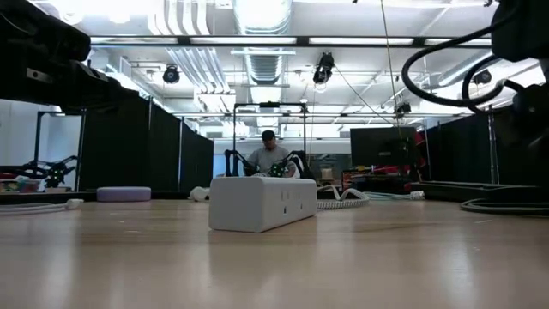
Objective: Insert USB
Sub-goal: Insert the right black charger cable into the black outlet extension
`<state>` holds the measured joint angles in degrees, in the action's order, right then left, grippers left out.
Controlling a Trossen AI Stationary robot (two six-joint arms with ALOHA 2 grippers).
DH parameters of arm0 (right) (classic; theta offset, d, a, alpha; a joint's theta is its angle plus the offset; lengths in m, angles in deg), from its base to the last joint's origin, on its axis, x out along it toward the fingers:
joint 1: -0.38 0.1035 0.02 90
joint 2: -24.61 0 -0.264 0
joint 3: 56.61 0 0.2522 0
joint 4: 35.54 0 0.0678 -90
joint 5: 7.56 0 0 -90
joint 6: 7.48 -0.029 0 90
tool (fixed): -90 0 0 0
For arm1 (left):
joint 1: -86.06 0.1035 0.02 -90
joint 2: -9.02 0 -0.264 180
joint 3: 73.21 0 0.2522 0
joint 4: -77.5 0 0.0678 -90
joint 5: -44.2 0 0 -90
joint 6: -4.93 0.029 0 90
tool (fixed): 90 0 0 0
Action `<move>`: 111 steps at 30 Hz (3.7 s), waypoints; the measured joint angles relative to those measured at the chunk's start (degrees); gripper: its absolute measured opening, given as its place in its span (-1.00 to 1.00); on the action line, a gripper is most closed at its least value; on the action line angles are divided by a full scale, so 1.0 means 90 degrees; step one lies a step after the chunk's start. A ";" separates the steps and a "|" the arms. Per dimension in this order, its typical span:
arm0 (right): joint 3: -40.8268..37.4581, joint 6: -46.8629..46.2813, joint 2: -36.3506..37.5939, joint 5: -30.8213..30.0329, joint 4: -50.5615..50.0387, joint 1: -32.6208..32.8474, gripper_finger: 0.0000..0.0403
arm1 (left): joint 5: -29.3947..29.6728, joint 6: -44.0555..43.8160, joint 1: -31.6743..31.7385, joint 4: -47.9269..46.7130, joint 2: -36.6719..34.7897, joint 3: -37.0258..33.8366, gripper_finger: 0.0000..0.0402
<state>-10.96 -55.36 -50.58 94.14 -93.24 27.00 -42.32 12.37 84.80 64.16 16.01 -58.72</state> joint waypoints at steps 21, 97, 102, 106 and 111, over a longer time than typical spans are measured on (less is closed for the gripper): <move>0.1023 -0.0142 -0.0018 -0.0865 -0.1120 0.0002 -0.99 | 0.0000 0.0000 0.0000 0.0001 0.0120 0.0001 -1.00; 0.2948 -0.0199 0.0968 -0.0883 -0.0233 -0.3743 -1.00 | 0.2999 -0.2439 0.0126 0.1297 0.3286 0.2332 -1.00; 0.3027 0.0134 0.1060 -0.0974 0.0166 -0.3738 -1.00 | 0.2393 -0.2615 0.0119 0.1173 0.4714 0.3182 -1.00; 0.3060 0.0282 0.1264 -0.1306 0.0581 -0.3709 -1.00 | 0.2004 -0.2303 0.0117 0.1175 0.5505 0.3881 -1.00; 0.3000 0.0712 0.1535 -0.1641 0.1824 -0.3696 -1.00 | 0.2002 -0.1953 0.0129 0.1178 0.6298 0.4718 -1.00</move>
<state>16.04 -48.95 -36.77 79.37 -76.82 -6.27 -24.30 -5.21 85.96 74.76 72.69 -16.26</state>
